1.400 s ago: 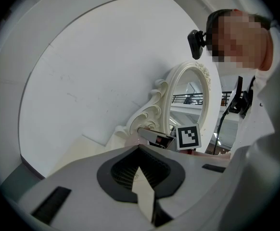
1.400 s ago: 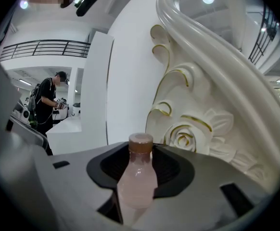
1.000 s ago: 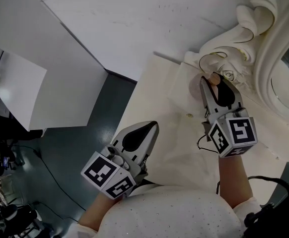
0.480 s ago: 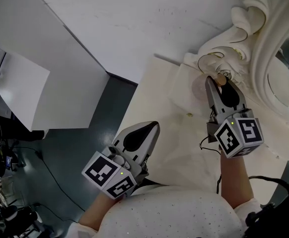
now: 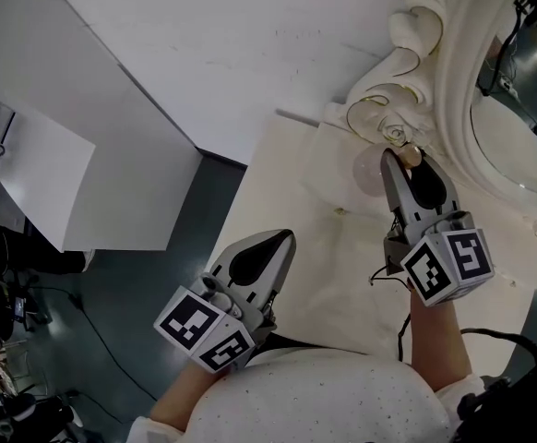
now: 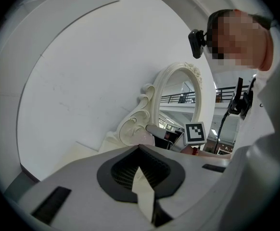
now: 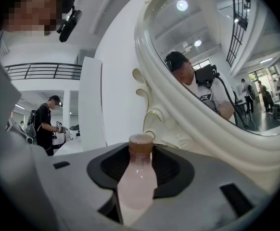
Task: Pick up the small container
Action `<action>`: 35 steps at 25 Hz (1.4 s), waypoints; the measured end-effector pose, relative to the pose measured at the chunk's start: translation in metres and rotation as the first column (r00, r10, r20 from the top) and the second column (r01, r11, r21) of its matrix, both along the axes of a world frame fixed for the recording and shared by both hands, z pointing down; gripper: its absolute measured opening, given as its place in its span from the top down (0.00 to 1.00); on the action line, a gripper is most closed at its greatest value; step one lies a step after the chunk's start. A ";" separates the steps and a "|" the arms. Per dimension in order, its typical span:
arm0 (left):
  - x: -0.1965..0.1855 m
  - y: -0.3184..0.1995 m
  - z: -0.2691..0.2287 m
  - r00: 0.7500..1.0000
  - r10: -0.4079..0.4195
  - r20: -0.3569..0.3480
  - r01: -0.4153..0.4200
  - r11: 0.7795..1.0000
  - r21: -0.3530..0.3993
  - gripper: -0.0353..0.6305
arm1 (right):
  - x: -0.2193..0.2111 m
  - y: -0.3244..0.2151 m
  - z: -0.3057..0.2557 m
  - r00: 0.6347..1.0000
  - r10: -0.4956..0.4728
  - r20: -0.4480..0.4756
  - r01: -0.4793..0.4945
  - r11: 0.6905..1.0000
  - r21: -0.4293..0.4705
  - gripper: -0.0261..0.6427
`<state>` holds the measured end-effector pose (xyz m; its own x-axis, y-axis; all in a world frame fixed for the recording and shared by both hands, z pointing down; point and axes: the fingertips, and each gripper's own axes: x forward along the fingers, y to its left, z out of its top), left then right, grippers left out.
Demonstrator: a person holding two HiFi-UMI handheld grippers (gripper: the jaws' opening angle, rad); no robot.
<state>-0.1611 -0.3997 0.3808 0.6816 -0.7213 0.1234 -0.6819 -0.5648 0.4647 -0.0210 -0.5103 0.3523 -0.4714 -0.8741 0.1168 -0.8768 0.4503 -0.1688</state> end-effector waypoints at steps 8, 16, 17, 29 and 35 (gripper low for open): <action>0.016 0.021 -0.020 1.000 -0.002 -0.003 0.002 1.000 0.017 0.94 | 0.004 0.041 -0.013 0.999 -0.029 0.040 0.029 1.000 -0.006 0.74; 0.044 0.043 -0.051 0.999 0.036 -0.002 -0.036 0.997 0.064 0.94 | 0.016 0.078 -0.043 0.998 -0.051 0.048 0.050 0.998 0.028 0.74; 0.046 0.047 -0.056 0.999 0.037 -0.001 -0.037 0.997 0.070 0.94 | 0.018 0.084 -0.048 0.997 -0.054 0.049 0.052 0.998 0.034 0.74; 0.065 0.069 -0.071 1.000 0.008 -0.009 -0.007 0.992 0.128 0.94 | 0.027 0.130 -0.057 0.991 -0.118 0.066 0.113 0.991 0.074 0.74; 0.081 0.081 -0.076 1.000 -0.008 -0.006 0.009 0.988 0.152 0.94 | 0.041 0.146 -0.056 0.988 -0.140 0.067 0.135 0.988 0.078 0.74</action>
